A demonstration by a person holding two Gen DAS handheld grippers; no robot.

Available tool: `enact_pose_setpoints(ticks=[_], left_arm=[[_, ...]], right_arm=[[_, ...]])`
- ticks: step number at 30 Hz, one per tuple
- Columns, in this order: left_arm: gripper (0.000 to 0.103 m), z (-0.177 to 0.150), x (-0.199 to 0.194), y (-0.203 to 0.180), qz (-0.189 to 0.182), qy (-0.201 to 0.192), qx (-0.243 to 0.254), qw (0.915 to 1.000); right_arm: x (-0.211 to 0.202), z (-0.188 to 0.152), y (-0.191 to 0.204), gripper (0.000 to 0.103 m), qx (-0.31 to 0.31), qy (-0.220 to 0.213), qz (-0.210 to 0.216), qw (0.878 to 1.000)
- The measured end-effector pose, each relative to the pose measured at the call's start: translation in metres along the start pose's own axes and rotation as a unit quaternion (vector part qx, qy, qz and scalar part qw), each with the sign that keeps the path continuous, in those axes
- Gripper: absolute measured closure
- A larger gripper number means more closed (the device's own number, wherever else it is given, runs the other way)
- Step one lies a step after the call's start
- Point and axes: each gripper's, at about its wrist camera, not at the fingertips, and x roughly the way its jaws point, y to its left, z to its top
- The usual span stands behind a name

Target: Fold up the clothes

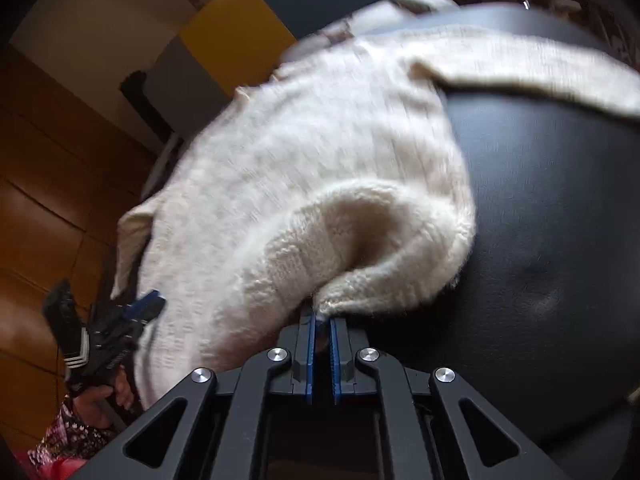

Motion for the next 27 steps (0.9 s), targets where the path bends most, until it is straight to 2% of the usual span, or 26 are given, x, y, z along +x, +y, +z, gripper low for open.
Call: enact_pose_setpoints(ticks=[2, 6, 10, 13, 17, 22, 24, 27], left_arm=[[0.072, 0.0, 0.0, 0.002, 0.014, 0.007, 0.015, 0.9998], [0.072, 0.003, 0.002, 0.007, 0.008, 0.015, 0.008, 0.9998], [0.072, 0.004, 0.005, 0.003, 0.019, 0.016, 0.009, 0.9997], [0.072, 0.003, 0.005, -0.004, 0.034, 0.01, 0.029, 0.999], [0.072, 0.005, -0.003, -0.003, 0.034, 0.027, 0.022, 0.9988], [0.073, 0.0, -0.013, -0.004, 0.03, 0.012, 0.021, 0.9993], [0.072, -0.002, -0.007, -0.006, 0.031, 0.013, 0.023, 0.9991], [0.072, -0.004, -0.002, -0.008, 0.034, 0.011, 0.023, 0.9991]], right_arm=[[-0.026, 0.009, 0.001, 0.097, -0.013, -0.023, -0.009, 1.0], [-0.062, 0.021, -0.013, 0.097, -0.019, -0.052, -0.042, 0.998], [-0.049, 0.015, -0.027, 0.097, -0.011, -0.034, -0.082, 0.996], [-0.037, 0.01, -0.037, 0.096, -0.005, -0.018, -0.112, 0.993], [-0.021, 0.003, -0.051, 0.091, 0.003, 0.002, -0.153, 0.988], [-0.053, 0.019, -0.014, 0.09, -0.051, -0.087, -0.168, 0.981], [-0.041, 0.025, 0.001, 0.09, -0.08, -0.077, -0.142, 0.984], [0.004, 0.024, 0.021, 0.09, -0.123, -0.014, -0.124, 0.984]])
